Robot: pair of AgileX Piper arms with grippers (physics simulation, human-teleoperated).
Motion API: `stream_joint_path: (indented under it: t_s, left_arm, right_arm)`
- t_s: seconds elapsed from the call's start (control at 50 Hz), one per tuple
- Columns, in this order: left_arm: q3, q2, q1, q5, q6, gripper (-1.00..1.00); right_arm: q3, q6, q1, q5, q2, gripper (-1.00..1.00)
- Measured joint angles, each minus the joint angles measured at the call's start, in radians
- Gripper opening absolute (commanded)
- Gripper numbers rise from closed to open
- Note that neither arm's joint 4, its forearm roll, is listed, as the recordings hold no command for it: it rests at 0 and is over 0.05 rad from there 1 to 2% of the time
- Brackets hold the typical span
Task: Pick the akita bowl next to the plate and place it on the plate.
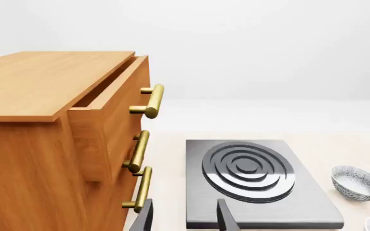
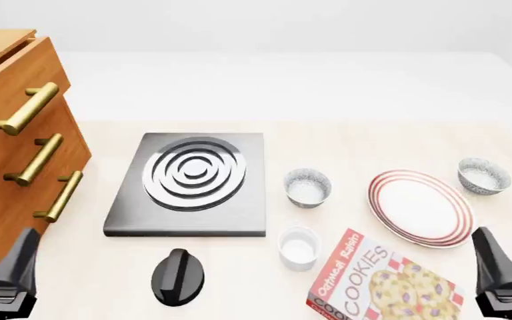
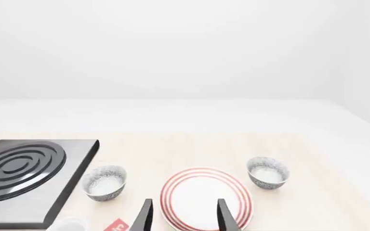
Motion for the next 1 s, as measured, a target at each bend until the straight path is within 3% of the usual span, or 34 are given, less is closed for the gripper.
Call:
stream_joint_path:
  t_s: [0.6,1.0]
  left_arm:
    - [0.0,0.0,0.0,0.0,0.0,1.0]
    - [0.0,0.0,0.0,0.0,0.0,1.0]
  right_arm:
    - [-0.001,-0.016,-0.027,-0.028,0.048,1.0]
    - [-0.043,-0.019,-0.061,-0.155,0.283,1.0]
